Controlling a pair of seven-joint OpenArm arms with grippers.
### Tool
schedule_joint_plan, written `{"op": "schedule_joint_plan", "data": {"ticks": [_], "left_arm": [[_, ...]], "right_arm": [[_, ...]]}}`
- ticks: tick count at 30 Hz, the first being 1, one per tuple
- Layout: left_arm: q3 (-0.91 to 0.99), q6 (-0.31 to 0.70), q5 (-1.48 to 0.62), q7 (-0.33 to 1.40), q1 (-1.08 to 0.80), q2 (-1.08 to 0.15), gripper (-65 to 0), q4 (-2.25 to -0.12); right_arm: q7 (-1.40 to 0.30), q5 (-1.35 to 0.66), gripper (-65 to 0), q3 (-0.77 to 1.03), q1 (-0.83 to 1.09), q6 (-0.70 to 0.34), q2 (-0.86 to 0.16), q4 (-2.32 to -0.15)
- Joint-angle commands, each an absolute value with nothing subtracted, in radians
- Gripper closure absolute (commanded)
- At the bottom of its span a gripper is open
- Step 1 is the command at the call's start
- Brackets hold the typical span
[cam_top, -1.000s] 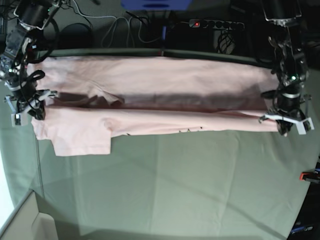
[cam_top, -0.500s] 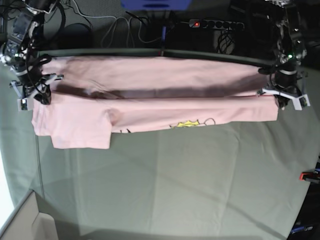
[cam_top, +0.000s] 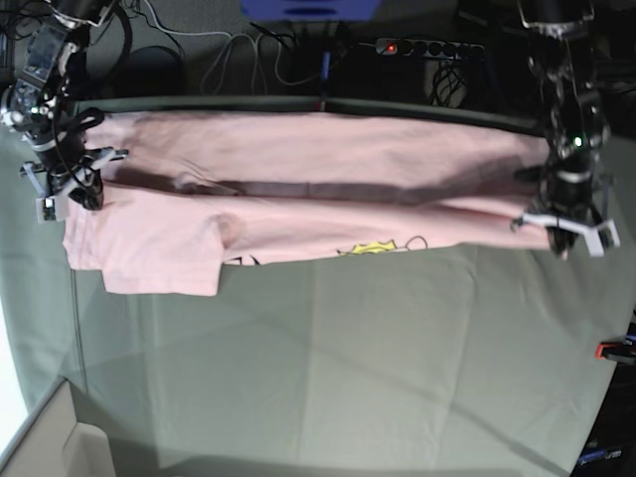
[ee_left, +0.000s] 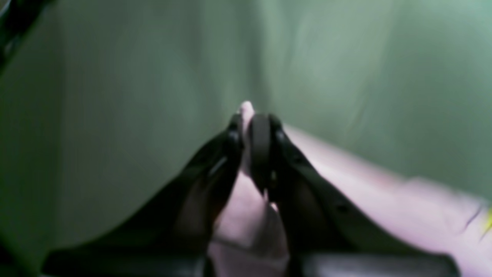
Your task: Layout the t-shirt on the table in an organized manner, then fold the t-shirt properly
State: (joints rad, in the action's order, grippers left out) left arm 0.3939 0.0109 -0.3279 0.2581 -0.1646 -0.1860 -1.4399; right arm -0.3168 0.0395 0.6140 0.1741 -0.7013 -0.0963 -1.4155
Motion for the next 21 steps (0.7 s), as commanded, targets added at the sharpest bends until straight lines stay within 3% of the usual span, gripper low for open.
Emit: {"op": "schedule_joint_plan", "data": {"ticks": [1, 6, 17, 19, 21], "left_arm": [[0.395, 0.005, -0.326, 0.231, -0.139, -0.202, 0.0, -1.455], [0.392, 0.005, -0.325, 0.232, 0.001, -0.202, 0.0, -1.400], [0.381, 0.005, -0.325, 0.231, 0.314, -0.211, -0.8, -0.986], [0.381, 0.002, -0.325, 0.231, 0.360, -0.213, -5.6, -0.914], [0.381, 0.002, -0.325, 0.231, 0.397, -0.216, -14.5, -0.858]], "right_arm": [[-0.291, 0.024, 0.0, 0.616, 0.154, -0.698, -0.107, -1.432], [-0.291, 0.024, 0.0, 0.616, 0.143, -0.698, -0.107, -1.431], [-0.300, 0.028, 0.0, 0.615, -0.030, -0.698, -0.064, -1.411], [-0.300, 0.028, 0.0, 0.593, -0.047, -0.698, -0.064, -1.411], [-0.300, 0.028, 0.0, 0.558, -0.050, -0.698, -0.065, -1.411]]}}
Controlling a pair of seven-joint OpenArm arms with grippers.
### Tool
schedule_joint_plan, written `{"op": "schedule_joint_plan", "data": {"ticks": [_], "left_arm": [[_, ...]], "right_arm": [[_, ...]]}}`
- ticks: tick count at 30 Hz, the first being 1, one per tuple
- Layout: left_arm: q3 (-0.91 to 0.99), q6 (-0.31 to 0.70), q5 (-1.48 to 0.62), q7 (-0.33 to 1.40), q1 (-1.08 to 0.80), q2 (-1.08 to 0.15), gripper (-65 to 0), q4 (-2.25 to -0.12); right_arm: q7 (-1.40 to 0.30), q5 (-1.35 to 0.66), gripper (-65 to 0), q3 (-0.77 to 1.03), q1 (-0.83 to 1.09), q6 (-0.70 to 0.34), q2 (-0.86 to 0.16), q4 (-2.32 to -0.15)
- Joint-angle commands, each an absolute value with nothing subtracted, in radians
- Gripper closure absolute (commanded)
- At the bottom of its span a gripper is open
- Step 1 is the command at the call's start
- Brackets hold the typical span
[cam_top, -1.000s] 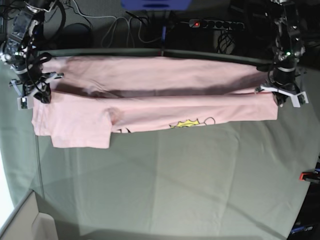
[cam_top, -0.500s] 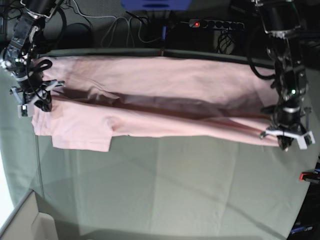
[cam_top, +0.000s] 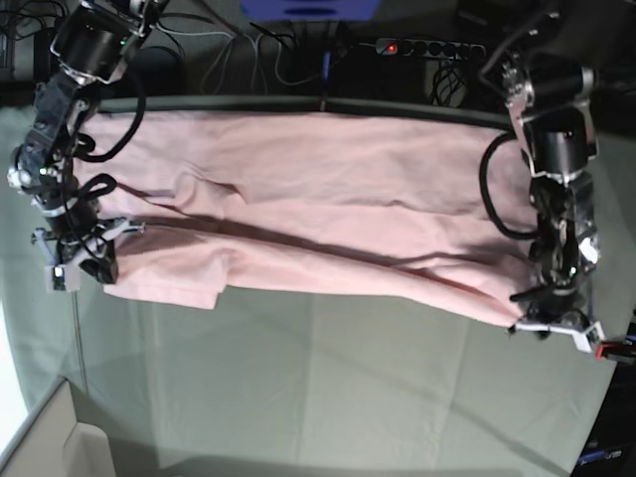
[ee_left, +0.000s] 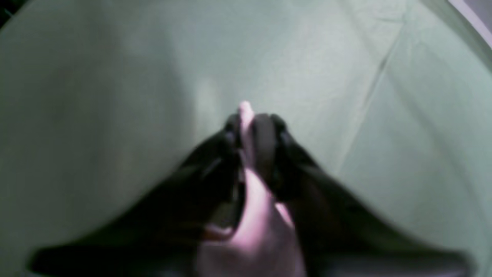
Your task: Layout the t-shirt on the table in an organized manner, then fold the t-shirt properly
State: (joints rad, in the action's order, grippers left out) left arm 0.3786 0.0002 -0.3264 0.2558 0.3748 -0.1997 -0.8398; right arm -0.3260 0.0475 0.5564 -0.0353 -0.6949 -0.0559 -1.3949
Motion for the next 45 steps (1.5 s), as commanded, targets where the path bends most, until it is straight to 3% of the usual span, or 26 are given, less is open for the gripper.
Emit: {"op": "schedule_joint_plan", "data": {"ticks": [1, 3, 5, 12, 20, 31, 34, 37, 38, 45], "left_arm": [[0.381, 0.001, -0.325, 0.229, 0.407, -0.222, -19.5, -0.842], [0.381, 0.002, -0.325, 0.228, 0.429, -0.225, -26.2, -0.834], [0.381, 0.004, -0.325, 0.228, 0.447, -0.225, -28.4, -0.840], [0.380, 0.005, -0.325, 0.231, 0.435, -0.219, -28.8, -0.912], [0.381, 0.005, -0.325, 0.228, 0.499, -0.219, -28.6, -0.699], [0.387, 0.004, -0.329, 0.229, 0.406, -0.223, -28.0, -0.684], [0.387, 0.004, -0.329, 0.229, 0.380, -0.225, -19.5, -0.685], [0.389, 0.004, -0.332, 0.229, 0.351, -0.225, -2.2, -0.694], [0.389, 0.004, -0.334, 0.231, 0.346, -0.225, 0.0, -0.694], [0.390, 0.004, -0.335, 0.237, 0.242, -0.217, 0.0, -0.828]], "right_arm": [[-0.300, 0.028, 0.0, 0.544, -0.050, -0.698, -0.065, -1.411], [-0.300, 0.028, 0.0, 0.527, -0.050, -0.698, -0.065, -1.411], [-0.300, 0.028, 0.0, 0.516, -0.050, -0.698, -0.064, -1.405], [-0.294, 0.028, 0.0, 0.493, -0.051, -0.698, -0.071, -1.340], [-0.295, 0.028, 0.0, 0.492, -0.051, -0.698, -0.073, -1.334], [-0.297, 0.028, 0.0, 0.492, -0.051, -0.698, -0.073, -1.334], [-0.297, 0.028, 0.0, 0.492, -0.051, -0.698, -0.073, -1.334], [-0.297, 0.028, 0.0, 0.492, -0.051, -0.698, -0.073, -1.334], [-0.297, 0.028, 0.0, 0.492, -0.051, -0.698, -0.073, -1.334], [-0.297, 0.028, 0.0, 0.490, -0.051, -0.698, -0.074, -1.334]]}}
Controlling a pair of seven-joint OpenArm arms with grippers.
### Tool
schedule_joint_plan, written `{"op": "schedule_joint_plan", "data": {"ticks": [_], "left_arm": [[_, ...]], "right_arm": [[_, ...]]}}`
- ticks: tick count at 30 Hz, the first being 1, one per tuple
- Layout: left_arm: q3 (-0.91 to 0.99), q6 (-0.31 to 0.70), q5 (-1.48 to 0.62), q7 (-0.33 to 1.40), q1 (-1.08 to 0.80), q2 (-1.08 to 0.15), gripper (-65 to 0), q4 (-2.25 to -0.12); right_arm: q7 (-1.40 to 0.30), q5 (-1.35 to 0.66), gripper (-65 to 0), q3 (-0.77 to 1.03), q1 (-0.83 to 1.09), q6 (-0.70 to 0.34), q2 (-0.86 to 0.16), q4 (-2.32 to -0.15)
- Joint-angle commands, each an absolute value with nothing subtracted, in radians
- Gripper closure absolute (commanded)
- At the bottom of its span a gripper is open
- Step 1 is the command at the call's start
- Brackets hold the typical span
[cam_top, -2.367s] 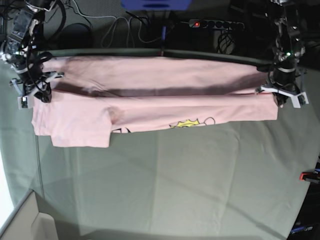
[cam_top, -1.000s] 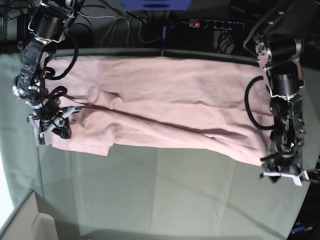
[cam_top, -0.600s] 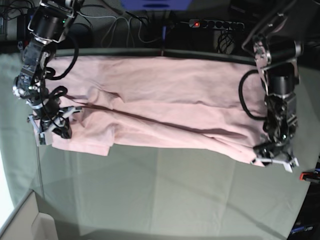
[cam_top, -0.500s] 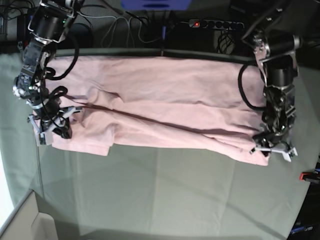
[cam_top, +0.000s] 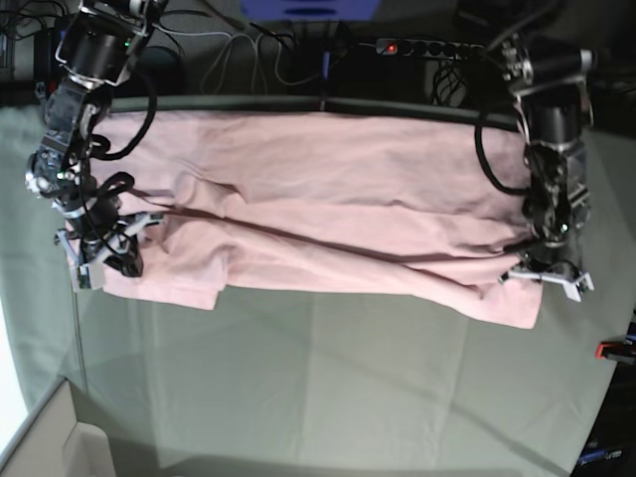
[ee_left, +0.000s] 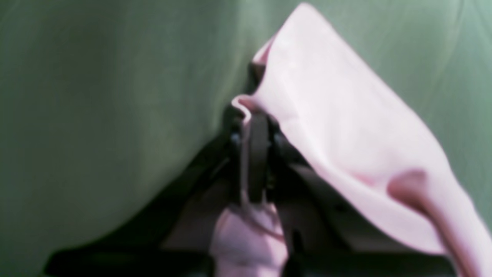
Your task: Layout the t-shirt on the table in an organized manner, then fold the t-shirt properly
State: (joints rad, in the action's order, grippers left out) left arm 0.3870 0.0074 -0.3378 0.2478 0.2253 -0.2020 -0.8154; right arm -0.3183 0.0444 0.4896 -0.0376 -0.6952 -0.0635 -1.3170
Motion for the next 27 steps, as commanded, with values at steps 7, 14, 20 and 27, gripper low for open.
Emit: {"op": "schedule_joint_plan", "data": {"ticks": [7, 14, 20, 27], "left_arm": [[0.390, -0.001, -0.335, 0.237, 0.090, -0.208, -10.0, -1.079], [0.390, 0.002, -0.335, 0.237, 0.054, -0.202, -31.6, -1.152], [0.392, -0.002, -0.335, 0.237, 0.102, -0.209, -33.2, -1.205], [0.380, -0.002, -0.323, 0.234, 0.364, -0.231, -33.2, -0.855]], "right_arm": [[-0.298, 0.028, 0.0, 0.490, -0.051, -0.698, -0.085, -1.334], [-0.298, 0.028, 0.0, 0.490, -0.051, -0.698, -0.084, -1.333], [-0.298, 0.028, 0.0, 0.490, -0.051, -0.698, -0.085, -1.333], [-0.298, 0.028, 0.0, 0.490, -0.051, -0.698, -0.082, -1.333]]}}
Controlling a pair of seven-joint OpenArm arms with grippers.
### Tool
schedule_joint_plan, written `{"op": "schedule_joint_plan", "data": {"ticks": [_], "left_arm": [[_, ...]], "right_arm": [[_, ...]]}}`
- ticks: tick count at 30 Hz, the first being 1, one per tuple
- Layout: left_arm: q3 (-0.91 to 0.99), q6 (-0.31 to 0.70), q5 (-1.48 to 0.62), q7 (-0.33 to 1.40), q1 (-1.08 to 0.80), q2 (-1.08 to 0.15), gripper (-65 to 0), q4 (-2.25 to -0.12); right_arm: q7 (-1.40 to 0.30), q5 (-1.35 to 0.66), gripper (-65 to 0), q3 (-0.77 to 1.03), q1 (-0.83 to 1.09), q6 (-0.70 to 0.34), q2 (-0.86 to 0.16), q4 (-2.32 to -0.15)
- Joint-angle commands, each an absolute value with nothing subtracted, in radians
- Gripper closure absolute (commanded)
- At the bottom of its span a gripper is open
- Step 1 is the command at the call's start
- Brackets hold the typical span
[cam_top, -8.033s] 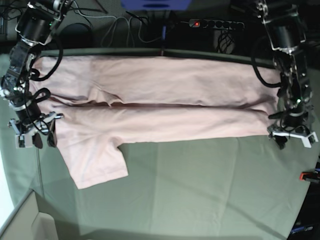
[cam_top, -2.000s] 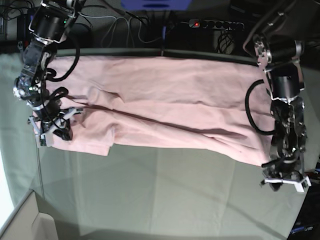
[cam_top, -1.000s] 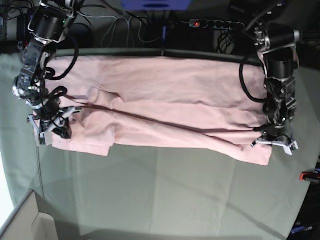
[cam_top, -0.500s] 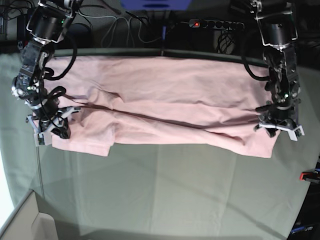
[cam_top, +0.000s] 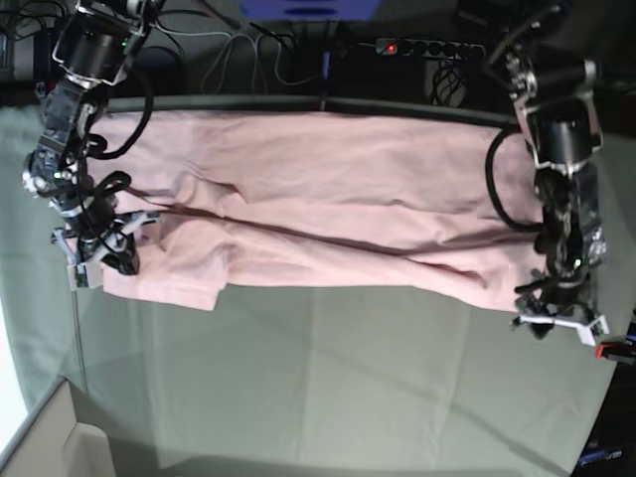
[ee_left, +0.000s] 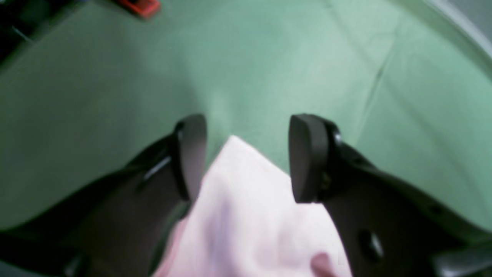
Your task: Layout the t-shirt on the table in an organized manner, then fold the t-shirt properly
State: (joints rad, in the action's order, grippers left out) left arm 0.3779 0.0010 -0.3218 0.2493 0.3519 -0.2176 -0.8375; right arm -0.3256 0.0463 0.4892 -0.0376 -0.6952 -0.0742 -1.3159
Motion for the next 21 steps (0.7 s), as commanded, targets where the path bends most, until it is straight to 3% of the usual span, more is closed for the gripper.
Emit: {"op": "schedule_joint_plan", "data": {"ticks": [1, 6, 16, 21], "left_arm": [[0.380, -0.002, -0.323, 0.231, 0.401, -0.231, -33.2, -0.780], [0.380, 0.002, -0.254, 0.229, 0.539, -0.251, -33.2, -0.536], [0.380, 0.004, 0.042, 0.145, 0.570, -0.216, -33.2, -0.493], [0.380, 0.005, 0.058, 0.143, 0.565, -0.217, -33.2, -0.426]], "right_arm": [[-0.298, 0.028, 0.0, 0.490, -0.051, -0.698, -0.082, -1.333], [-0.298, 0.028, 0.0, 0.490, -0.051, -0.698, -0.085, -1.333], [-0.298, 0.028, 0.0, 0.490, -0.061, -0.698, -0.087, -1.333], [-0.298, 0.028, 0.0, 0.490, -0.071, -0.698, -0.087, -1.333]]}}
